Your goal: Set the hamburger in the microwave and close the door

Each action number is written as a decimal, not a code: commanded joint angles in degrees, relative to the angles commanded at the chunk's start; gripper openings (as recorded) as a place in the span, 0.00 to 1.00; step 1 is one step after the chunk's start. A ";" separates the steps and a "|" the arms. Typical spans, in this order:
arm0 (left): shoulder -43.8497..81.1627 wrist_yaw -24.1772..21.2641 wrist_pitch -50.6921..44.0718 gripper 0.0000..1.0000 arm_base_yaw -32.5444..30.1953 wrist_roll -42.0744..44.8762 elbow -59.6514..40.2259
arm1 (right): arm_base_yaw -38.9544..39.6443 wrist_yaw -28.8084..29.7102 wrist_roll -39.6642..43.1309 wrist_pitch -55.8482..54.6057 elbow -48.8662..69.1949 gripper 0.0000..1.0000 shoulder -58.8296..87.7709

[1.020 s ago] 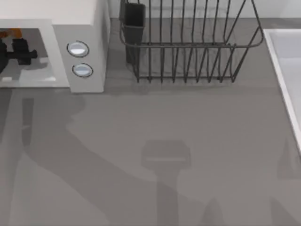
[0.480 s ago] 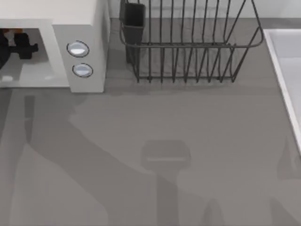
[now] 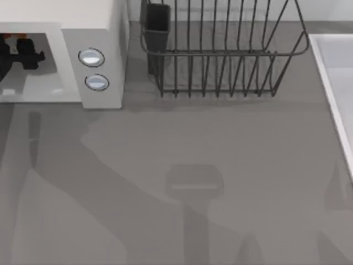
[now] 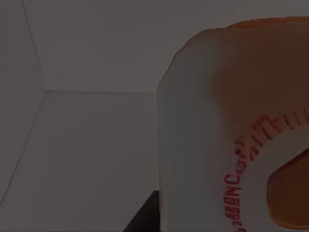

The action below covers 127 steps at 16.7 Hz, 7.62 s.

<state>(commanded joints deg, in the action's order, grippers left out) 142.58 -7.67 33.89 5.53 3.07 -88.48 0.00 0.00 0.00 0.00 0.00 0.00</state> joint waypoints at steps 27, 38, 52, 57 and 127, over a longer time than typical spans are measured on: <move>-19.40 -2.81 15.64 1.00 4.95 1.22 36.06 | 0.00 0.00 0.00 0.00 0.00 1.00 0.00; -34.09 -6.69 30.29 1.00 9.35 2.80 65.37 | 0.00 0.00 0.00 0.00 0.00 1.00 0.00; -49.36 -6.39 10.24 1.00 9.06 2.68 60.85 | 0.00 0.00 0.00 0.00 0.00 1.00 0.00; -58.95 -6.25 -2.12 1.00 9.08 2.66 58.07 | 0.00 0.00 0.00 0.00 0.00 1.00 0.00; -128.26 -5.71 -18.10 0.00 7.83 -2.84 90.00 | 0.00 0.00 0.00 0.00 0.00 1.00 0.00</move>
<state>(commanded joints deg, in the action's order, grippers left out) 14.32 -13.38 15.79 13.36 0.23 1.52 0.00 0.00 0.00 0.00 0.00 0.00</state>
